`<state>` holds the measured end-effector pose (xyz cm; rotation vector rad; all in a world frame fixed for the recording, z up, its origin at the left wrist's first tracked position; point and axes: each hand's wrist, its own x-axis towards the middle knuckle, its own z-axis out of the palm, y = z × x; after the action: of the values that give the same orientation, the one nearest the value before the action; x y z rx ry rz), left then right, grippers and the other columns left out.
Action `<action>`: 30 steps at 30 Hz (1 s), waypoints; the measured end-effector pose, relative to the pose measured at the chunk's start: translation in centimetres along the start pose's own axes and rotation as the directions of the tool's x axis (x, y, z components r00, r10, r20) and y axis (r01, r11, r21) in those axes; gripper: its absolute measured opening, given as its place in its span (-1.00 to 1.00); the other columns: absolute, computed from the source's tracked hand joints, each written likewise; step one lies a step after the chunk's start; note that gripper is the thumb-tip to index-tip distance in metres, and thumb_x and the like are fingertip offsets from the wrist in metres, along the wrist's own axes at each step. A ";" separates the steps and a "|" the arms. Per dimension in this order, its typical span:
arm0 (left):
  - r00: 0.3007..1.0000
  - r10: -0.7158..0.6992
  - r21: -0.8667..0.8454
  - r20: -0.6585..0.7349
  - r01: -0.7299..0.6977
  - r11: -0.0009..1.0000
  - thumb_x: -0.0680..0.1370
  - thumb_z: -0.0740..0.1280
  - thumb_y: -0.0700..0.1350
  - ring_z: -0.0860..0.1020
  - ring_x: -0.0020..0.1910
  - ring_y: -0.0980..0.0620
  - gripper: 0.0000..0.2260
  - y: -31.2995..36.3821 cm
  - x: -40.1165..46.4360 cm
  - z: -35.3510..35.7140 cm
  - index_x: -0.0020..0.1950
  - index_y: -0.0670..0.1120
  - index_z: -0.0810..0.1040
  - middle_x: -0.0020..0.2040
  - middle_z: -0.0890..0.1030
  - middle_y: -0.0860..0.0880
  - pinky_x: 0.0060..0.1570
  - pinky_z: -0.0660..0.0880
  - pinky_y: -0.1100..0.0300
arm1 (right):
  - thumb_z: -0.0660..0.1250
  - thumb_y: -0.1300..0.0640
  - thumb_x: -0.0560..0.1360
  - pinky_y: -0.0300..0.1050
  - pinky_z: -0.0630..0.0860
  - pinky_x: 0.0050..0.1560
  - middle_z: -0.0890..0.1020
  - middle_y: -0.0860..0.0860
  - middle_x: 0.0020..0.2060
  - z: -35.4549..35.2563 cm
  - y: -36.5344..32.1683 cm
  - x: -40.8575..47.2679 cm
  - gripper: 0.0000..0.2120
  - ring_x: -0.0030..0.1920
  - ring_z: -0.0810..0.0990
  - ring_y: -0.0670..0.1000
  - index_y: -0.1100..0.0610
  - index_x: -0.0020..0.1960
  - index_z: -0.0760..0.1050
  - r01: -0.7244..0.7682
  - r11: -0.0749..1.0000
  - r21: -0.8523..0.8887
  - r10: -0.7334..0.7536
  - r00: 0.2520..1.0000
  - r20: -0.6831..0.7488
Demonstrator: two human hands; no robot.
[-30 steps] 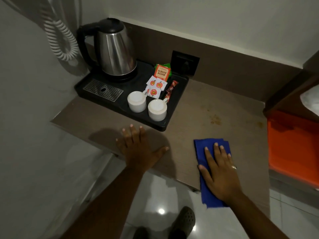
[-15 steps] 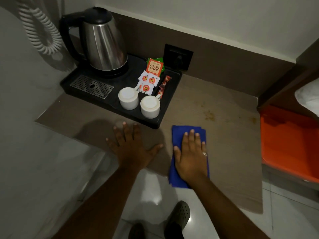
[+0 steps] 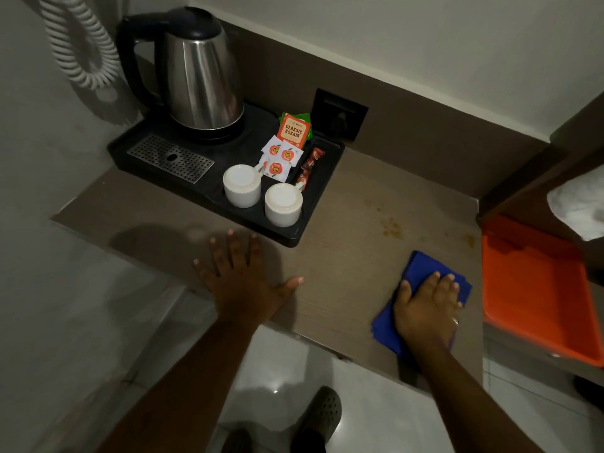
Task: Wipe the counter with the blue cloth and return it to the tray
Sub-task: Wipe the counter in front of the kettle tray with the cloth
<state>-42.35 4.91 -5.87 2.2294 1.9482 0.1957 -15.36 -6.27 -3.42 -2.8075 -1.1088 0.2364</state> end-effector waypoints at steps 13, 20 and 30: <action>0.997 -0.024 0.029 0.071 0.022 0.999 0.21 -0.14 0.68 -0.06 0.54 -0.40 0.12 0.0 0.3 -0.4 0.58 -0.01 0.01 0.60 0.01 -0.28 0.38 -0.08 -0.51 | -0.14 -0.25 0.60 0.05 -0.13 0.51 -0.05 -0.02 0.55 0.9 1.4 -6.0 -0.38 0.55 -0.16 -0.03 0.02 0.56 -0.09 0.641 0.767 -0.002 -0.634 0.759 0.149; 0.997 0.004 0.010 0.075 -0.004 1.000 0.25 -0.12 0.65 -0.06 0.54 -0.42 0.11 0.3 -0.7 -0.9 0.59 -0.06 0.04 0.60 0.00 -0.31 0.40 -0.06 -0.50 | -0.16 -0.20 0.59 0.14 -0.07 0.52 -0.02 0.14 0.56 -1.1 8.1 -2.2 -0.35 0.55 -0.08 0.12 0.14 0.56 -0.07 0.204 0.979 -0.012 -0.204 0.978 0.040; 0.998 0.011 0.014 0.054 -0.011 1.000 0.25 -0.09 0.65 0.00 0.53 -0.42 0.11 0.3 0.2 0.0 0.58 -0.07 0.08 0.59 0.06 -0.31 0.40 -0.07 -0.46 | -0.12 -0.18 0.60 0.14 -0.16 0.50 -0.02 0.21 0.56 1.9 -7.2 -1.1 -0.33 0.55 -0.09 0.18 0.23 0.55 -0.10 0.204 0.979 0.013 -0.204 0.979 0.022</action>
<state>-42.02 5.03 -5.77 2.2306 1.9160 0.1225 -21.36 -1.70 -3.96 -2.6622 -1.3843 0.2545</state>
